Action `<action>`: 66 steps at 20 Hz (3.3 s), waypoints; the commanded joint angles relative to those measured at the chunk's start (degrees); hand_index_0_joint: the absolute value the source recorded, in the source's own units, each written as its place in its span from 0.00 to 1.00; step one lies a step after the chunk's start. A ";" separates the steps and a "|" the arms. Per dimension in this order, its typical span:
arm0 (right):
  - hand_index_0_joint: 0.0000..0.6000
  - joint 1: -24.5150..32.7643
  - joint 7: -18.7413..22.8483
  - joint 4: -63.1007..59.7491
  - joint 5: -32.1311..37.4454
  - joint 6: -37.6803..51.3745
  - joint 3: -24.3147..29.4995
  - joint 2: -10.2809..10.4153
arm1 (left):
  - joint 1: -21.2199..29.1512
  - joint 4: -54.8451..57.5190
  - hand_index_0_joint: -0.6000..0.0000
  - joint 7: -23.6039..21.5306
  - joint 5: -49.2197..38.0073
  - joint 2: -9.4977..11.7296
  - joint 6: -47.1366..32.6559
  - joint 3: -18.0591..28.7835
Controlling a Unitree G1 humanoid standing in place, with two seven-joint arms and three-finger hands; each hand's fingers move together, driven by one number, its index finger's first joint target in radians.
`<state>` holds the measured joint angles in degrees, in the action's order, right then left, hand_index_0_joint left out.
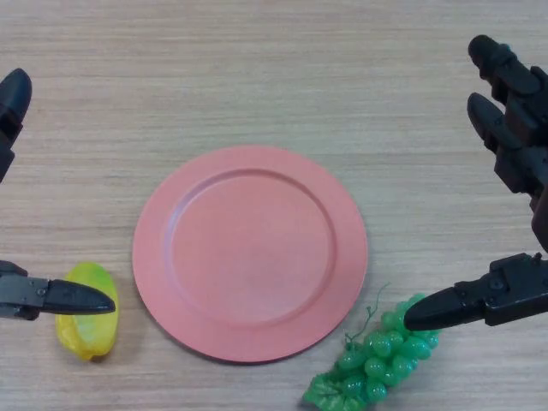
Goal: Pick up the green grapes and place it on the plate
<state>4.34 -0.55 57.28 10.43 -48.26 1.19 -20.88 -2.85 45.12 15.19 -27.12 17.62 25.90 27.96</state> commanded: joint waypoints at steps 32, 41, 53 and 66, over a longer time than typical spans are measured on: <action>0.00 -3.29 -14.02 -49.54 -61.50 76.15 -5.16 3.52 | 1.51 -6.75 1.00 1.15 7.29 1.36 -17.91 -0.20; 1.00 1.73 -13.32 -58.94 -72.91 81.18 -3.64 1.26 | 1.02 -7.93 1.00 0.98 8.05 0.98 -19.98 -0.10; 1.00 5.77 -30.86 -38.42 -66.60 67.75 -3.93 3.92 | 0.93 -8.52 1.00 0.78 9.36 0.79 -22.00 -0.71; 0.83 39.80 -21.87 -53.44 -65.11 47.41 -25.47 9.99 | -1.37 -6.88 1.00 2.59 7.01 -0.24 -21.71 1.62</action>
<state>40.49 -28.20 0.83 -56.04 -1.87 -28.01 -11.19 -5.12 35.09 17.23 -17.41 15.45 12.19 25.78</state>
